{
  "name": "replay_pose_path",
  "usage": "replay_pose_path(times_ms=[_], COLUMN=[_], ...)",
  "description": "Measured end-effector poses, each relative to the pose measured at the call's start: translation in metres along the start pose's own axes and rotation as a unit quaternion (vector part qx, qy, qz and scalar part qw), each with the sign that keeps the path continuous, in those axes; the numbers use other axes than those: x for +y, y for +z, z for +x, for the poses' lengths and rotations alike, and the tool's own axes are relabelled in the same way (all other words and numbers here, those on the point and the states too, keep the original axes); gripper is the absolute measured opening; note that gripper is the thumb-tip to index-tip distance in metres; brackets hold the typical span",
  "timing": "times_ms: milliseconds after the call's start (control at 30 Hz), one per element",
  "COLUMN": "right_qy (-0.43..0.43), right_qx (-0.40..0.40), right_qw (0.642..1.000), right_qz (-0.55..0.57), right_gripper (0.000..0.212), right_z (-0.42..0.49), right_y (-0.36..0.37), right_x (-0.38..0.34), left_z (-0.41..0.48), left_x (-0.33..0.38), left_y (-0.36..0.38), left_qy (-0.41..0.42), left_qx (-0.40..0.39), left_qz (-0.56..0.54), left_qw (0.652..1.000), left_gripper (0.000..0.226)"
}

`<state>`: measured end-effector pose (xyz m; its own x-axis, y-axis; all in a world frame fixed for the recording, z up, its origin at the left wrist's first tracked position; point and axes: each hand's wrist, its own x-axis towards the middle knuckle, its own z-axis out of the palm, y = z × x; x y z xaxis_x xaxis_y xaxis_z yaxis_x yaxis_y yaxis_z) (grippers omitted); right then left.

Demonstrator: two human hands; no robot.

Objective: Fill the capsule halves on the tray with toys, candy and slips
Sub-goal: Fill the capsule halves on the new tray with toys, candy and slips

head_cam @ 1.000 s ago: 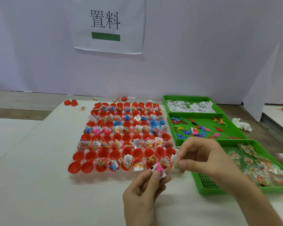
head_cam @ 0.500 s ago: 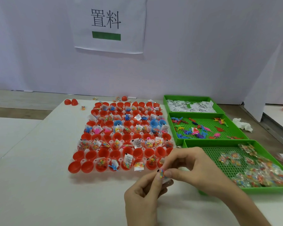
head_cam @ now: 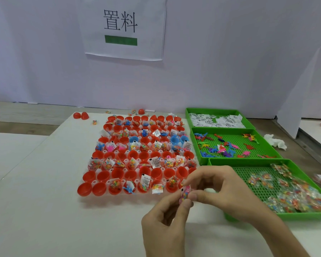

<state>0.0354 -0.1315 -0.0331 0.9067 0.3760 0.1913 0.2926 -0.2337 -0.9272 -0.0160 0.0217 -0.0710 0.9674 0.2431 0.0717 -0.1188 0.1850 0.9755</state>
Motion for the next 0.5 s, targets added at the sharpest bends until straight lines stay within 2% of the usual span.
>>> replay_pose_path(times_ms=[367, 500], right_qy=[0.038, 0.051], right_qx=[-0.037, -0.056], right_qw=[0.991, 0.987], right_qz=[0.121, 0.141], right_gripper=[0.025, 0.044], right_z=[-0.003, -0.004], right_y=[-0.007, -0.011], right_x=[-0.005, -0.006], left_z=[-0.002, -0.003], left_x=[0.005, 0.008], left_y=[0.0, 0.0], left_qy=[0.029, 0.045], left_qx=[-0.032, -0.068], left_qz=[-0.053, -0.065], left_qw=[0.998, 0.995], left_gripper=[0.017, 0.019])
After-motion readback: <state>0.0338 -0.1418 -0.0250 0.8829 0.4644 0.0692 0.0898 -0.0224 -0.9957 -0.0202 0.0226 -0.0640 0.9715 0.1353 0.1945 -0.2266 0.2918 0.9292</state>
